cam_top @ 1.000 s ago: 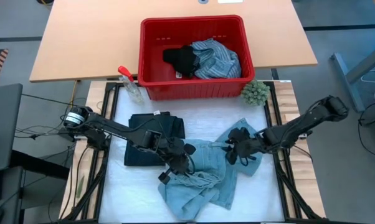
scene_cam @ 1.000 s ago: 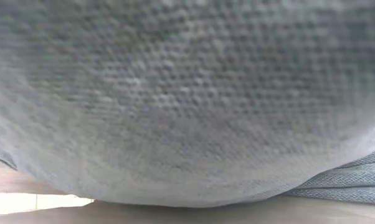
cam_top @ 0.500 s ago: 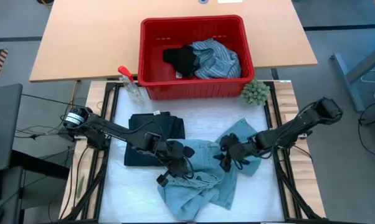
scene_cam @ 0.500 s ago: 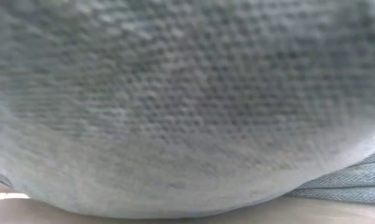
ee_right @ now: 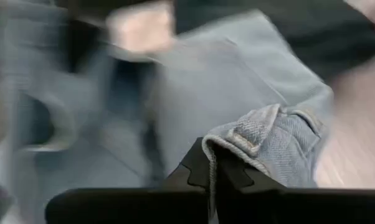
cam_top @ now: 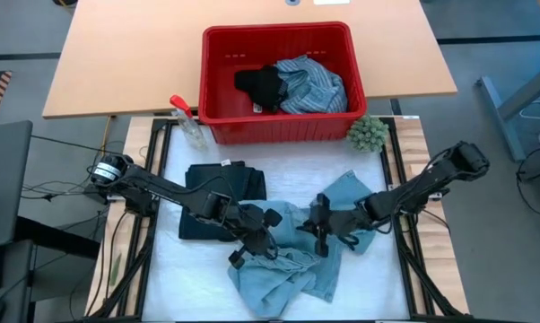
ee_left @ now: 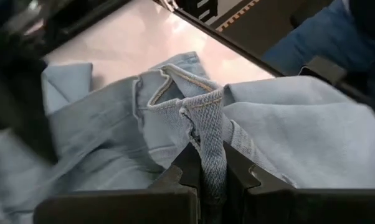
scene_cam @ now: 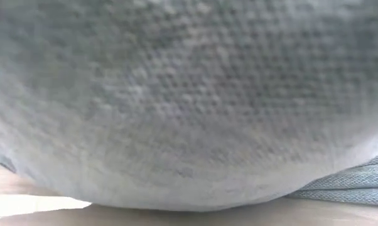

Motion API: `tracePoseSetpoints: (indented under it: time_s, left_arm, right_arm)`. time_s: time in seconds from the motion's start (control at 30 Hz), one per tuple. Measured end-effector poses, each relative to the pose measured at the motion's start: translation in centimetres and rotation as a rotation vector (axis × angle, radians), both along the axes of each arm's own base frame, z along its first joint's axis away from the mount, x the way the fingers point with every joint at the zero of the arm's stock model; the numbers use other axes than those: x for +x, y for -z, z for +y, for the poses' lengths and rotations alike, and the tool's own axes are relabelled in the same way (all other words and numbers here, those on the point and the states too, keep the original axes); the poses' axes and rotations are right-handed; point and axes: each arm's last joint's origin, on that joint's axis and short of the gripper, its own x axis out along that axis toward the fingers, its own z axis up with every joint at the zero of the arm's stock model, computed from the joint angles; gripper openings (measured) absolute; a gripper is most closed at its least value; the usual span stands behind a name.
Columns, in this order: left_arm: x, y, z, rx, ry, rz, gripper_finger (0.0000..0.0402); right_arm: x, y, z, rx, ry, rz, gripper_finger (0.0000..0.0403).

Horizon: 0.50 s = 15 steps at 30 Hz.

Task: Fold Laundry from Bin
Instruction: Fold the light blue pants

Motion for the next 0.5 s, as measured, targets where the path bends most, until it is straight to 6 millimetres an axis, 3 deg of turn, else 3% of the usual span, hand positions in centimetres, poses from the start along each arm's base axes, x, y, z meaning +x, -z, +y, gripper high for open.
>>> tracePoseSetpoints:
  time_s: [0.23,0.5]
  left_arm:
    - [0.3,-1.8,-0.8,0.139,0.106,-0.139,0.001]
    - [0.6,-3.4,-2.0,0.291,0.195,-0.317,0.001]
  right_arm:
    - [-0.5,-1.6,2.7,-0.094,-0.177,-0.066,0.0021]
    - [-0.6,-1.8,3.0,-0.087,-0.186,-0.087,0.0026]
